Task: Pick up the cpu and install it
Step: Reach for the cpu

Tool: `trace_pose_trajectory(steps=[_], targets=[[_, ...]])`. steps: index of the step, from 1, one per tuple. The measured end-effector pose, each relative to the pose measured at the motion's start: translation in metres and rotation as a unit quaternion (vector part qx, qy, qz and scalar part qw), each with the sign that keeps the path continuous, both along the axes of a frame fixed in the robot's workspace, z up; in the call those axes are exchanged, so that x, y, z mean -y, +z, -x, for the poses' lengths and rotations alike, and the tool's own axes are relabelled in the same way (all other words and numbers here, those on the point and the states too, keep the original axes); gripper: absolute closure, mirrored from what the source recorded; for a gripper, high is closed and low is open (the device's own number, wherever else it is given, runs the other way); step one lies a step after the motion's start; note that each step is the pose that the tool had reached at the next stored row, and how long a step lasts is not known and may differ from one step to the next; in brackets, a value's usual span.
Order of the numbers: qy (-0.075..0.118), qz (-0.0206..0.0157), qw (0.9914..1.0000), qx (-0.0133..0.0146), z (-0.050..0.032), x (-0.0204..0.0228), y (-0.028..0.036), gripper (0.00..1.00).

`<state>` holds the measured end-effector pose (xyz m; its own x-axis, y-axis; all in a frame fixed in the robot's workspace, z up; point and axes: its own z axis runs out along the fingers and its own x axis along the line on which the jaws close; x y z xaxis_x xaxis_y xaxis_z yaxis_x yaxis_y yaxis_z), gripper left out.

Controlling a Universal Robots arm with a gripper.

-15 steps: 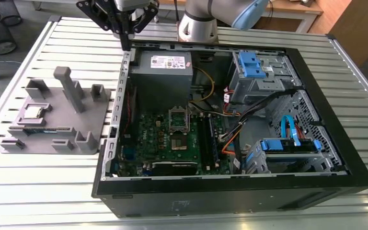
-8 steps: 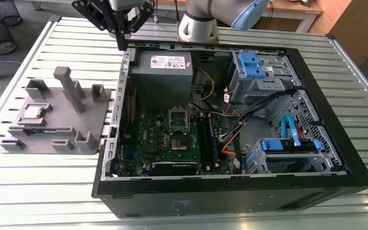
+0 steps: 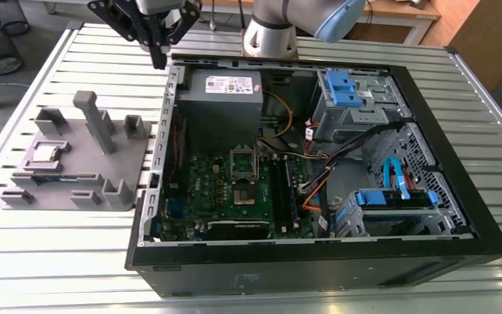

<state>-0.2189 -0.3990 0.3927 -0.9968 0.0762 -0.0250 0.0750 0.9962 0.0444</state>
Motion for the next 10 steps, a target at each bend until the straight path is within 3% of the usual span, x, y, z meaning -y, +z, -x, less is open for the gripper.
trace_pose_trajectory(steps=[10], targets=[[0.000, 0.0000, 1.00000, 0.0000, 0.0183, 0.0000, -0.0007, 0.89]])
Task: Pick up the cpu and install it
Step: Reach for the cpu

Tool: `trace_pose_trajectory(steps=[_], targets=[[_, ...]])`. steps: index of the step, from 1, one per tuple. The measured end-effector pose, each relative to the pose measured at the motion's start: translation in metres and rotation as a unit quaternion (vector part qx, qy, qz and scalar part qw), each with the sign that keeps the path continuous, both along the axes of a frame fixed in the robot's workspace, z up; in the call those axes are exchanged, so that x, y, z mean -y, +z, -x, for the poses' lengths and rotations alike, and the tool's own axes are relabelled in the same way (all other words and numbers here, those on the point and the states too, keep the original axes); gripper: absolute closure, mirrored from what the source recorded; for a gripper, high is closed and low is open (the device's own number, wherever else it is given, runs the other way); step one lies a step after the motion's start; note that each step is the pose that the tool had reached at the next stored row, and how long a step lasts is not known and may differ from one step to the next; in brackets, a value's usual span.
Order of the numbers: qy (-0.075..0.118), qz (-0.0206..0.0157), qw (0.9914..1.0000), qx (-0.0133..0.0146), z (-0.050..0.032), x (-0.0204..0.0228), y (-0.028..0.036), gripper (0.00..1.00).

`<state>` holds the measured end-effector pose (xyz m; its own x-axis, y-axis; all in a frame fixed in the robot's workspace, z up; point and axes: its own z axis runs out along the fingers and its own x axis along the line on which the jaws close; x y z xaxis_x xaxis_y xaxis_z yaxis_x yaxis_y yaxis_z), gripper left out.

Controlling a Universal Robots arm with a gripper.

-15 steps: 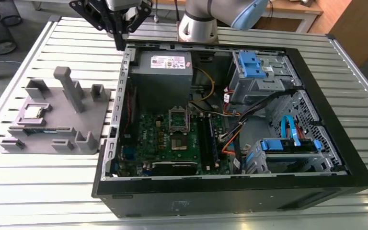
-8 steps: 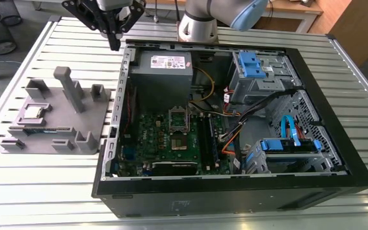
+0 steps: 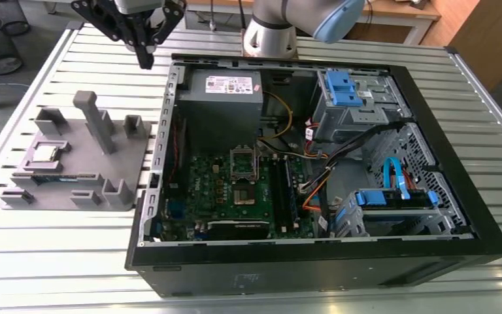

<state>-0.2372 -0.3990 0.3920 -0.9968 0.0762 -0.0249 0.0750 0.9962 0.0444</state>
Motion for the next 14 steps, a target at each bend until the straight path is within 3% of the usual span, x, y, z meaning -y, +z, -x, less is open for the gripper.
trace_pose_trajectory(steps=[14], targets=[[0.000, -0.0001, 1.00000, 0.0001, 0.0231, 0.0000, -0.0006, 0.89]])
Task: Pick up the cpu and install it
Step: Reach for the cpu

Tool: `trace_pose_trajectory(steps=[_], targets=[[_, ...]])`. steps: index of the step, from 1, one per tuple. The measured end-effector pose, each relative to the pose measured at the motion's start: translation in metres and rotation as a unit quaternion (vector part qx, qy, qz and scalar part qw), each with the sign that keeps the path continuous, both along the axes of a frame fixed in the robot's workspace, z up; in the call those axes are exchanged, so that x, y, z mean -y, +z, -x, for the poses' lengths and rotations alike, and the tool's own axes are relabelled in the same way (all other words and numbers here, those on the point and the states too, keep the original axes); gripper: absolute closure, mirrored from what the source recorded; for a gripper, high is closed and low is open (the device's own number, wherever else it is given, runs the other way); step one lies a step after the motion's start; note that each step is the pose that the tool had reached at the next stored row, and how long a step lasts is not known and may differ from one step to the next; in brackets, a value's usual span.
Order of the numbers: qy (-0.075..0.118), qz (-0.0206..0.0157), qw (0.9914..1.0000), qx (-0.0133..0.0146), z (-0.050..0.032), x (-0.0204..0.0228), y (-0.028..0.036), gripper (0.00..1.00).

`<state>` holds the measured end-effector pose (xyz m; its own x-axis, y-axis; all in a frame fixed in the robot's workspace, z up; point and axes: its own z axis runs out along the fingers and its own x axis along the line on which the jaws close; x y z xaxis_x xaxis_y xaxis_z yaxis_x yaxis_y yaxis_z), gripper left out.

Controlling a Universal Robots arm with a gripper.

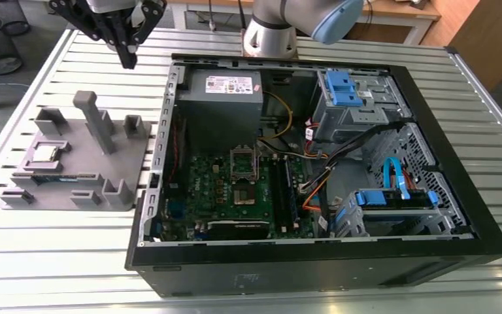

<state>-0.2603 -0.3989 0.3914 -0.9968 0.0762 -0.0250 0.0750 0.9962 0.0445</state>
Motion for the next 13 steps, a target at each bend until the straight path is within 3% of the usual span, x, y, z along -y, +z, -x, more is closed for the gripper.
trace_pose_trajectory(steps=[13], targets=[[0.000, 0.0000, 1.00000, 0.0000, 0.0127, 0.0000, -0.0002, 0.89]])
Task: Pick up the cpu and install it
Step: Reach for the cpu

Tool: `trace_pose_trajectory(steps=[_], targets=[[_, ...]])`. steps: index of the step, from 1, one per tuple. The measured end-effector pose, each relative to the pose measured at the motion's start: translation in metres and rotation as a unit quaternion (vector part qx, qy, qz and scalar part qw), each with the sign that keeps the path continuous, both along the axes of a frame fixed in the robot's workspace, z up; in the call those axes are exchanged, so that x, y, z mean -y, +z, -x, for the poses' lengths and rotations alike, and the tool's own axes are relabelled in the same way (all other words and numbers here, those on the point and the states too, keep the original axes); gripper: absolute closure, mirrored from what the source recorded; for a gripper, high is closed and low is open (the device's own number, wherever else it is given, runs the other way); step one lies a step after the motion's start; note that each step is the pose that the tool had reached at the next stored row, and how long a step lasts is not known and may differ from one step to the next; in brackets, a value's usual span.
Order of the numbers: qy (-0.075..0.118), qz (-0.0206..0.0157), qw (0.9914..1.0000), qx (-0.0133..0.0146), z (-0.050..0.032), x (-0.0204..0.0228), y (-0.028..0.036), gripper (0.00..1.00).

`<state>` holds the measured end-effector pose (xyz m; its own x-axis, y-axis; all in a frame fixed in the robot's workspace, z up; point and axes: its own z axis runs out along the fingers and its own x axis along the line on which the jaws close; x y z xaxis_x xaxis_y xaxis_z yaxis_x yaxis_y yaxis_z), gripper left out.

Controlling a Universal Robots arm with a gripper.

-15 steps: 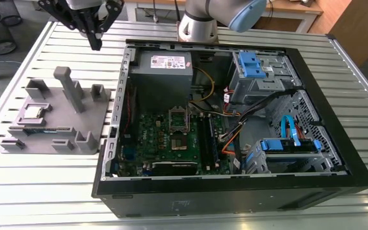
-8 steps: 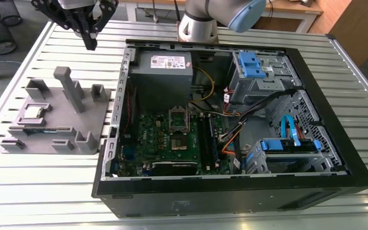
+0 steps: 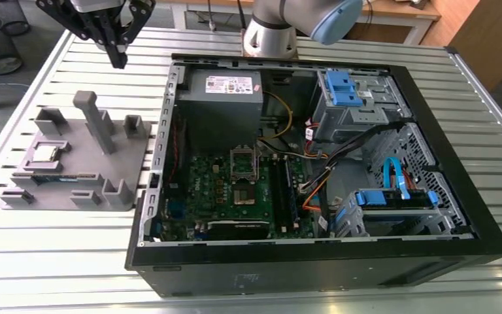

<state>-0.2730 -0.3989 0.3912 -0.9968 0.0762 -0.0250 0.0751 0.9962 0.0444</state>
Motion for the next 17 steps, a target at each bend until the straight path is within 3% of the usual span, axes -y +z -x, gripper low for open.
trace_pose_trajectory(steps=[17], targets=[[0.000, 0.0000, 1.00000, 0.0000, 0.0092, 0.0000, -0.0002, 0.89]])
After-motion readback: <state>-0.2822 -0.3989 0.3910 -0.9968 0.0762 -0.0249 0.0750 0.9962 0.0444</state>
